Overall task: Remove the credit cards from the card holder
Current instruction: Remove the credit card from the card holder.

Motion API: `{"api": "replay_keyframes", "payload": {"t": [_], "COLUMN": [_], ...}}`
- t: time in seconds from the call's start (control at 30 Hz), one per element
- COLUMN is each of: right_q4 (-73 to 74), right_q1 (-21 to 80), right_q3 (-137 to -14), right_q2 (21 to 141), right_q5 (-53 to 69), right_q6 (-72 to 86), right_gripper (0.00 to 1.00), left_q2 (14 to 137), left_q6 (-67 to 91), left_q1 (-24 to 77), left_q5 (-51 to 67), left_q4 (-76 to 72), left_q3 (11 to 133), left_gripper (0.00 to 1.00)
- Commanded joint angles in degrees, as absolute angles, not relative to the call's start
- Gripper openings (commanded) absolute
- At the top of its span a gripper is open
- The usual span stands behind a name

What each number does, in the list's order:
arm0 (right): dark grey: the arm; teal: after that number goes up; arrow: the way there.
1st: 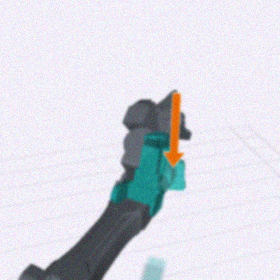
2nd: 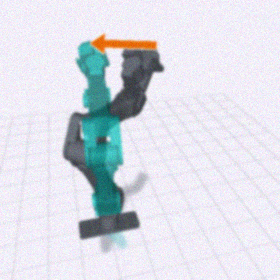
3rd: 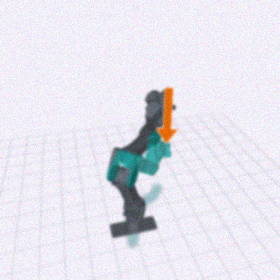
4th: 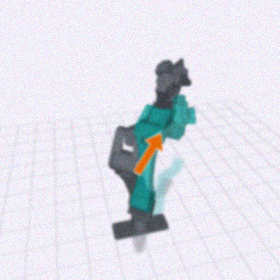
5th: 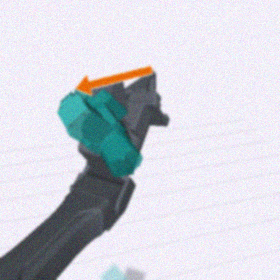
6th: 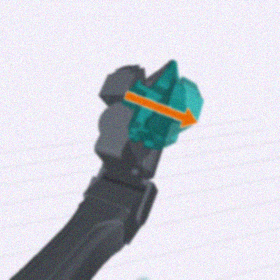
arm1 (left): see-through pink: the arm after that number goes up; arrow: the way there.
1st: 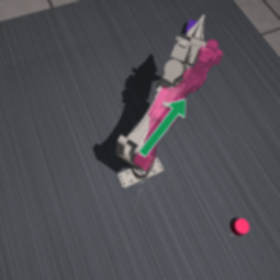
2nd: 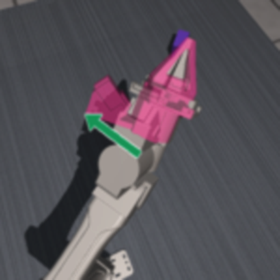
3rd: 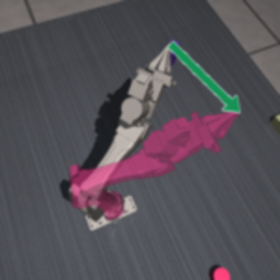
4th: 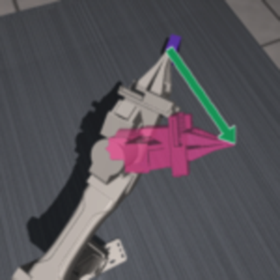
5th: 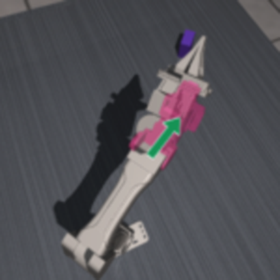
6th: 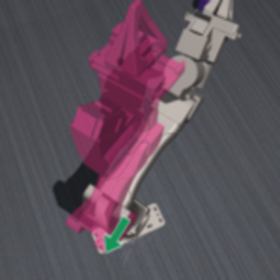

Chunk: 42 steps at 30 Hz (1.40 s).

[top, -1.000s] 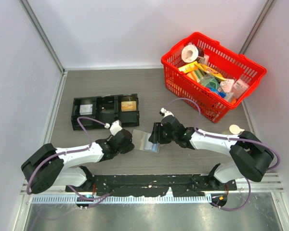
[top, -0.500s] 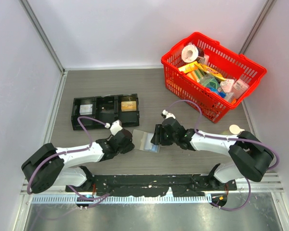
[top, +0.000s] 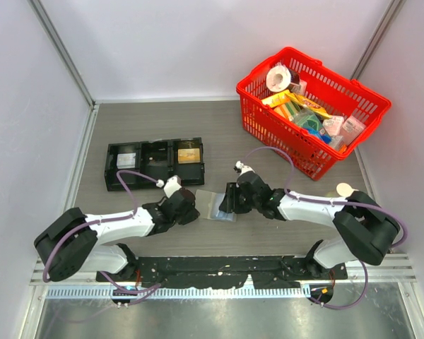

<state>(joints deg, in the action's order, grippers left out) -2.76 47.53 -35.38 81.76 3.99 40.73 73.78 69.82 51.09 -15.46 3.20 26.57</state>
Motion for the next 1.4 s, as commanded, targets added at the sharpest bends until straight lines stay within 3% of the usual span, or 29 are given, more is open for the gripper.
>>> {"api": "replay_keyframes", "payload": {"t": [0.0,0.43,0.63,0.73,0.87,1.03,1.37], "right_q4": [-6.15,-4.93,-6.14,-7.56,-5.02,-3.61,-3.16], "right_q1": [47.9,47.9,47.81,48.51,50.53,50.98,49.57], "right_q3": [-39.72,-44.65,-44.12,-45.52,-49.56,-50.1,-47.99], "right_q2": [82.44,84.81,85.6,87.36,91.14,92.64,89.64], "right_q5": [8.25,11.52,15.35,19.33,22.58,20.74,18.01], "right_q6": [39.2,36.21,34.37,33.67,31.12,30.06,29.35], "right_gripper": [0.45,0.44,0.42,0.48,0.55,0.56,0.55], "left_q2": [75.24,70.5,62.06,57.76,52.13,46.76,55.18], "left_q6": [68.82,70.84,71.1,71.37,71.46,70.75,64.34], "left_q1": [51.68,54.05,53.96,54.05,53.88,53.96,53.88], "left_q5": [-12.31,-13.18,-17.05,-18.8,-21.26,-23.2,-19.6], "left_q4": [3.96,5.09,11.41,14.4,18.89,22.85,18.11], "left_q3": [26.89,26.55,25.75,25.66,26.1,27.24,34.71], "left_gripper": [0.01,0.02,0.17,0.24,0.28,0.3,0.31]}}
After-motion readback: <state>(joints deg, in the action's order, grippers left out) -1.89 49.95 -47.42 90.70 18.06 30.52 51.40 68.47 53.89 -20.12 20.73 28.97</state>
